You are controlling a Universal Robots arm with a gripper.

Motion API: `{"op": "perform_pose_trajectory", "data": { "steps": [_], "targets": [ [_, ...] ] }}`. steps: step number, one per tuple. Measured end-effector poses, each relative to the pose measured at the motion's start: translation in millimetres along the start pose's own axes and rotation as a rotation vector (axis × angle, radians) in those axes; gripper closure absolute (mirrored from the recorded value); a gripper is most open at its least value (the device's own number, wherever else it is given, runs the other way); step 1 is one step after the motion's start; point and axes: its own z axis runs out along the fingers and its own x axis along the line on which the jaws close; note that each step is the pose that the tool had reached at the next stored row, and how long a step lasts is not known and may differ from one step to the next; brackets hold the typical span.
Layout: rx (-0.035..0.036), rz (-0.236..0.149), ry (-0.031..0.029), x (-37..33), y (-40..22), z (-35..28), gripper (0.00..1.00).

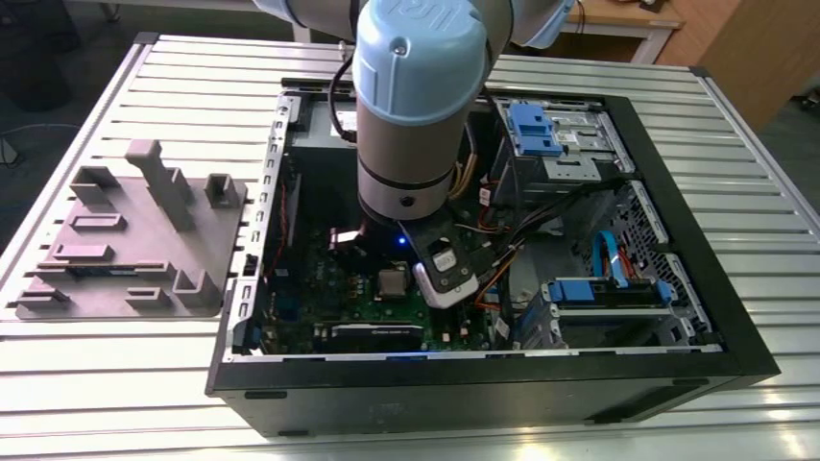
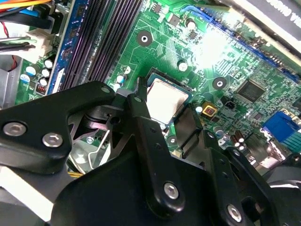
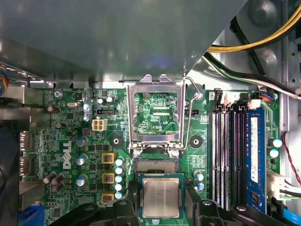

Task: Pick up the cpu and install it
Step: 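Place the cpu into insertion slot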

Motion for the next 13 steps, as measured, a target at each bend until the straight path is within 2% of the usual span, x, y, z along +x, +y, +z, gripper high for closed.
{"op": "perform_pose_trajectory", "data": {
  "steps": [6,7,13],
  "targets": [
    [-0.0002,0.000,-0.0001,0.1,0.0,1.1,0.53],
    [0.0002,0.000,0.0001,1.2,0.4,7.1,0.53],
    [-0.0018,0.000,-0.0001,1.2,0.6,4.4,0.53]
  ]
}}
